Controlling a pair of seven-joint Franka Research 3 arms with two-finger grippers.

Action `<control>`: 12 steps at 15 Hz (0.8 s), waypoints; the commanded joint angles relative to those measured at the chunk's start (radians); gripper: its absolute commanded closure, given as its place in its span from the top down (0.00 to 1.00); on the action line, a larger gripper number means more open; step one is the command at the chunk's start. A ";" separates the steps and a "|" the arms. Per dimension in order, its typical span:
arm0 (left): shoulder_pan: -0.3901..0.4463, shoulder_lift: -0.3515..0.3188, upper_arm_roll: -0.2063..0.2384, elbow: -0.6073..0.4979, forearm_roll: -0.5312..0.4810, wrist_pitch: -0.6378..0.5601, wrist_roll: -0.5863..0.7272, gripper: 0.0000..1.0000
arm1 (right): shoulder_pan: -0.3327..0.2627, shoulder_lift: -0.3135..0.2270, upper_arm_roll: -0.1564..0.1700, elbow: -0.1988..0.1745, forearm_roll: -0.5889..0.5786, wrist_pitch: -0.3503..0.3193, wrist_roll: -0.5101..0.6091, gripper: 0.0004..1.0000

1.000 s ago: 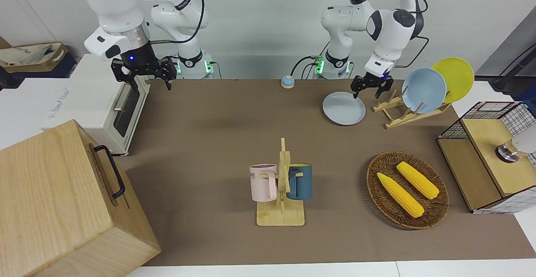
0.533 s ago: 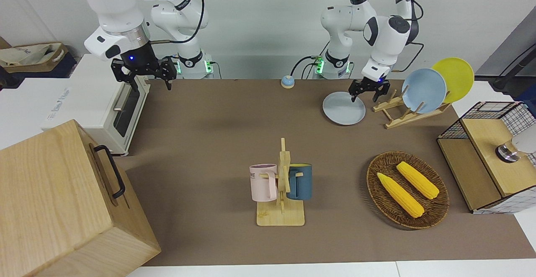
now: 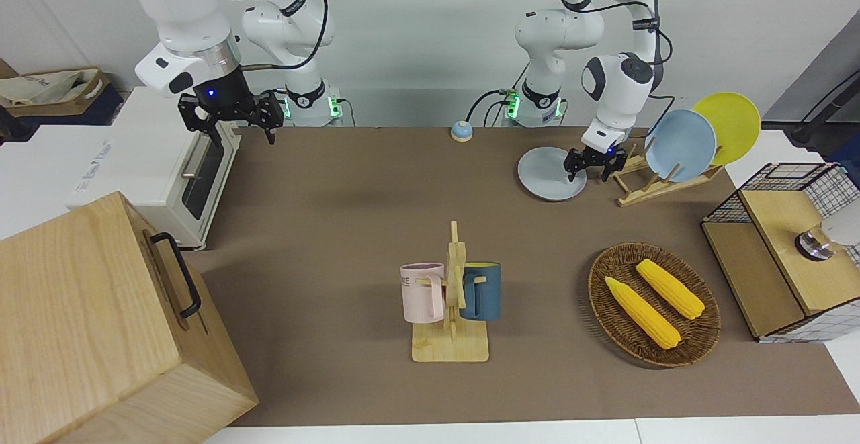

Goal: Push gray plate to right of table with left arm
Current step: 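Press the left gripper on the gray plate's rim, begin pushing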

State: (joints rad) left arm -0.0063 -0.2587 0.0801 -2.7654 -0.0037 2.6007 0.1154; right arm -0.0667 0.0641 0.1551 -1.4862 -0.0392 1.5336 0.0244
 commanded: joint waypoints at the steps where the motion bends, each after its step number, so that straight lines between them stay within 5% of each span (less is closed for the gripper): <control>1: 0.002 -0.004 -0.005 -0.014 0.016 0.022 0.006 0.99 | -0.001 -0.006 0.000 0.001 0.007 -0.010 0.003 0.98; 4: -0.007 0.001 -0.005 -0.013 0.016 0.024 -0.007 0.85 | -0.001 -0.006 0.000 0.001 0.007 -0.010 0.003 0.98; 9: -0.009 0.009 -0.022 -0.010 0.014 0.029 -0.013 0.25 | -0.001 -0.006 0.000 0.001 0.007 -0.010 0.003 0.98; 12: -0.011 0.013 -0.025 -0.005 0.014 0.029 -0.016 0.00 | -0.001 -0.006 0.000 0.001 0.007 -0.010 0.003 0.98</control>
State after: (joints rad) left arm -0.0094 -0.2563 0.0550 -2.7630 -0.0037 2.6022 0.1148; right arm -0.0667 0.0641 0.1551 -1.4862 -0.0392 1.5336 0.0244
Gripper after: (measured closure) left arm 0.775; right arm 0.013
